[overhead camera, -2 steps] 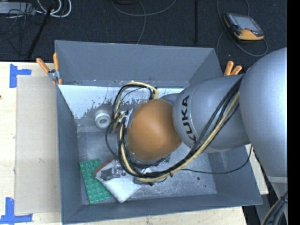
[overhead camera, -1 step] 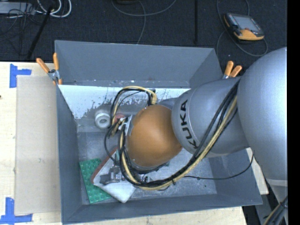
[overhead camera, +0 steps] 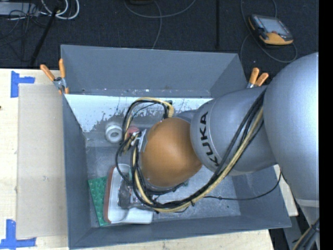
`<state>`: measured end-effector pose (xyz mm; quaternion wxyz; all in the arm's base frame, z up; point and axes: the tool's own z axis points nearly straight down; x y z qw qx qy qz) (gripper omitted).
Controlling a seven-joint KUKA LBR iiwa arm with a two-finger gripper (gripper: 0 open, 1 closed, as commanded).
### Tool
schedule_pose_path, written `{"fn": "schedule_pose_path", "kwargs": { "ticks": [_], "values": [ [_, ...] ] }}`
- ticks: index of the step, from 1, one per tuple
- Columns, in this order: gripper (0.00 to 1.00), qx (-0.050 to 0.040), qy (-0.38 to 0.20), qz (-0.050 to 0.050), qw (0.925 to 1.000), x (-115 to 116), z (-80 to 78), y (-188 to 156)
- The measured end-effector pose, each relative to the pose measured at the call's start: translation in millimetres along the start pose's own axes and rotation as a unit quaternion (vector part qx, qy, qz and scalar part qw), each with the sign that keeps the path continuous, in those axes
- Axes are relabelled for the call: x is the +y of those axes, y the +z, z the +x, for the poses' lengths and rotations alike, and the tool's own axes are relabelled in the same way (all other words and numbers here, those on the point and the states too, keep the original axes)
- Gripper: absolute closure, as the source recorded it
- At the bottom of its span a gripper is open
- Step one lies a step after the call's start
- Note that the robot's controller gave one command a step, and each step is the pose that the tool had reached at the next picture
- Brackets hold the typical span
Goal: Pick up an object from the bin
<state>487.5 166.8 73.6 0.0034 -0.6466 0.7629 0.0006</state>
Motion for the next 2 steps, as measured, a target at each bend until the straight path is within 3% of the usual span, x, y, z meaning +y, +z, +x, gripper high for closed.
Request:
{"fn": "schedule_pose_path", "kwargs": {
  "ticks": [1, 2],
  "values": [
    [1.0, 0.0025, -0.052, 0.001, 0.9987, -33, 71.4, -145],
    [1.0, 0.0025, -0.056, -0.004, 0.9984, -25, 66.5, -129]
  ]
}}
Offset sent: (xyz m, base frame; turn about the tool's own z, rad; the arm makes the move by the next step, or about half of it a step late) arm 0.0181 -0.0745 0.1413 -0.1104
